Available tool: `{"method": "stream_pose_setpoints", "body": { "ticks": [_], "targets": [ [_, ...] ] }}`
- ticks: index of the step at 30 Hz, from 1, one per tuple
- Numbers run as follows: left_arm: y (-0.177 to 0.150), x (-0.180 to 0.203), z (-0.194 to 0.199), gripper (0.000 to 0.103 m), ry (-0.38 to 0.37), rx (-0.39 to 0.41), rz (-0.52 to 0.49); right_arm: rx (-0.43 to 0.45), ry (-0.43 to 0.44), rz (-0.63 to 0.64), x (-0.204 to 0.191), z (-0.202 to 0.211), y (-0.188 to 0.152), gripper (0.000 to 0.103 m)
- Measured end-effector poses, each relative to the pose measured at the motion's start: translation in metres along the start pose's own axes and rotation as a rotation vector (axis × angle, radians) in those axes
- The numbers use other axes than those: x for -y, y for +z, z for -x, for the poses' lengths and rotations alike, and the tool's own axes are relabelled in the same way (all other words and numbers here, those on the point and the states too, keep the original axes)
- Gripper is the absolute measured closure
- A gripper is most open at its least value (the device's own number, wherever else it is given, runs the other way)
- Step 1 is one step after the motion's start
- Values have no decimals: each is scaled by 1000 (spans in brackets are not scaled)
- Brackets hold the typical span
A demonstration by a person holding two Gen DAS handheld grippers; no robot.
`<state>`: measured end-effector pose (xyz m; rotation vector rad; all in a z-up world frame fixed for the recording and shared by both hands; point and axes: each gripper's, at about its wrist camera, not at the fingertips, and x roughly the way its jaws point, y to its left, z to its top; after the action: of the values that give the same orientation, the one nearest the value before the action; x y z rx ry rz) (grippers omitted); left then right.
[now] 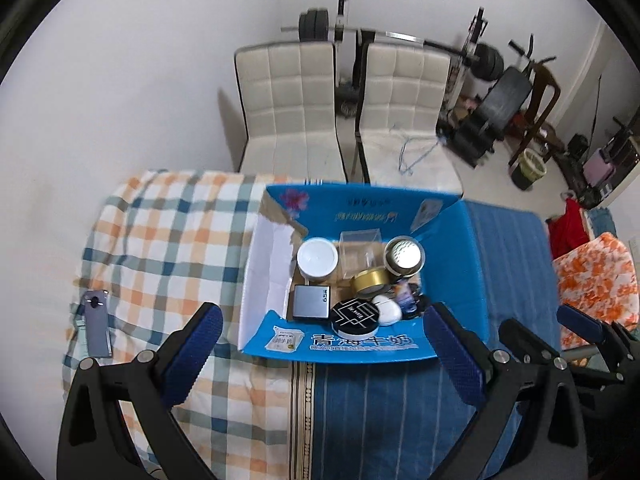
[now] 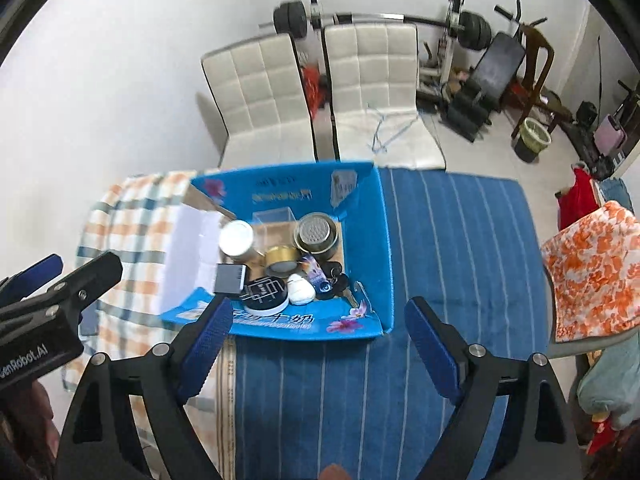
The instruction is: Organize rigid objects
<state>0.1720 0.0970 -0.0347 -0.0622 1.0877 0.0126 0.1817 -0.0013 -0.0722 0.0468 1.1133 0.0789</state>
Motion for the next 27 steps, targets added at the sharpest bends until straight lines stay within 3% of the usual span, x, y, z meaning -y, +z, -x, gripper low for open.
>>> {"method": "stream_pose_setpoints", "body": {
  "ticks": [5, 14, 27],
  "targets": [
    [-7, 4, 50, 0, -22, 50, 5, 63, 7, 16, 0, 58, -8, 13],
    [-24, 10, 90, 0, -12, 70, -7, 121, 23, 46, -3, 122, -23, 12],
    [-31, 6, 108, 0, 4, 102, 6, 144, -41, 31, 5, 130, -19, 12]
  ]
}}
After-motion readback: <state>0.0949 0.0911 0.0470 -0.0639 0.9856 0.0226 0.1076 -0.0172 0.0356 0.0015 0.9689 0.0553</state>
